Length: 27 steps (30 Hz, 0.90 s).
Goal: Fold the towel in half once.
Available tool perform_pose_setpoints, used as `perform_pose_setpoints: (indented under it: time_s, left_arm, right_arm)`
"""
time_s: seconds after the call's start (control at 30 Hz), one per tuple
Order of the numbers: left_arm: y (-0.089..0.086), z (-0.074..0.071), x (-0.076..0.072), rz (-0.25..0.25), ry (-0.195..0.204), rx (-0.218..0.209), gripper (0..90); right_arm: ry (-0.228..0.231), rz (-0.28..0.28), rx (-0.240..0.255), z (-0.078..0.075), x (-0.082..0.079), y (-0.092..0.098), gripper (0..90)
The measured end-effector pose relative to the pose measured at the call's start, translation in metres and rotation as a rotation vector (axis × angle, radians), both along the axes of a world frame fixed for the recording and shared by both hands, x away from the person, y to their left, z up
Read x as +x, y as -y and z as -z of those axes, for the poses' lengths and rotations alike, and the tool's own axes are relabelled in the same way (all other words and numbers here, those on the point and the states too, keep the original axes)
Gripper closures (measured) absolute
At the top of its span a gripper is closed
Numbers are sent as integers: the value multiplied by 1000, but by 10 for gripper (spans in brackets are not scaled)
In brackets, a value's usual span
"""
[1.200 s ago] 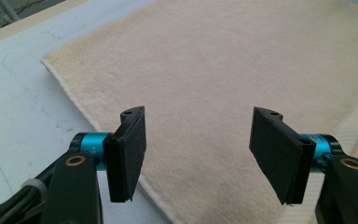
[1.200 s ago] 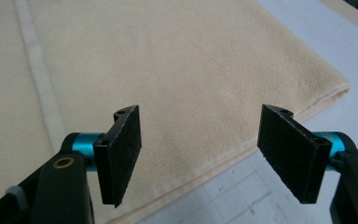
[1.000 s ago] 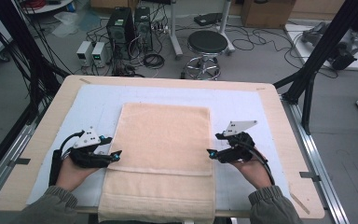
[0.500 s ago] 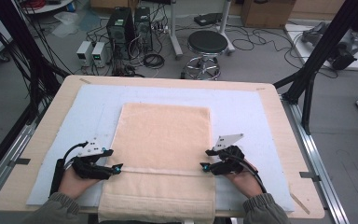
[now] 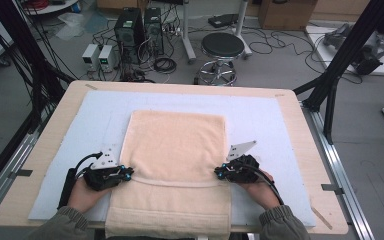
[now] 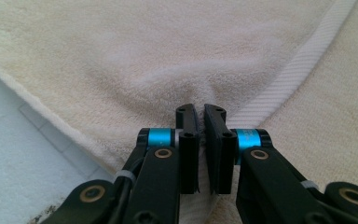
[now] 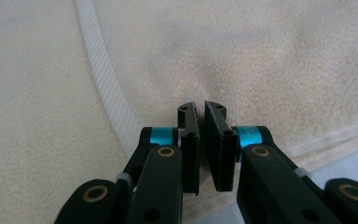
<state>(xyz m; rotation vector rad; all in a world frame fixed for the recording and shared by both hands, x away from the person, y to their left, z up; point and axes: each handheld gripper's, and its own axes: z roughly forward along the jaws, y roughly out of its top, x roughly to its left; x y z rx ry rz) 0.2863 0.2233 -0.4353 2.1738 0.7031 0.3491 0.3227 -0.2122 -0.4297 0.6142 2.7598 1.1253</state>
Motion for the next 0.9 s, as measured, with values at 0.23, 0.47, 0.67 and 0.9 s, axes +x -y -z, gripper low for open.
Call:
perform_pose_setpoints:
  time_s: [0.23,0.47,0.67,0.9]
  left_arm:
    - [-5,-18,-3,-25,40,-40,845]
    - [-8,-57,-26,13,91,-70,847]
    - [-9,-66,-83,131,49,-51,834]
    - [-17,-52,-82,82,23,-51,554]
  right_arm:
    - [42,-4,51,-19,-3,4,852]
    - [45,-41,95,-55,-18,11,850]
    - [22,-125,111,-75,-61,20,814]
    - [-53,-141,110,-56,-67,23,604]
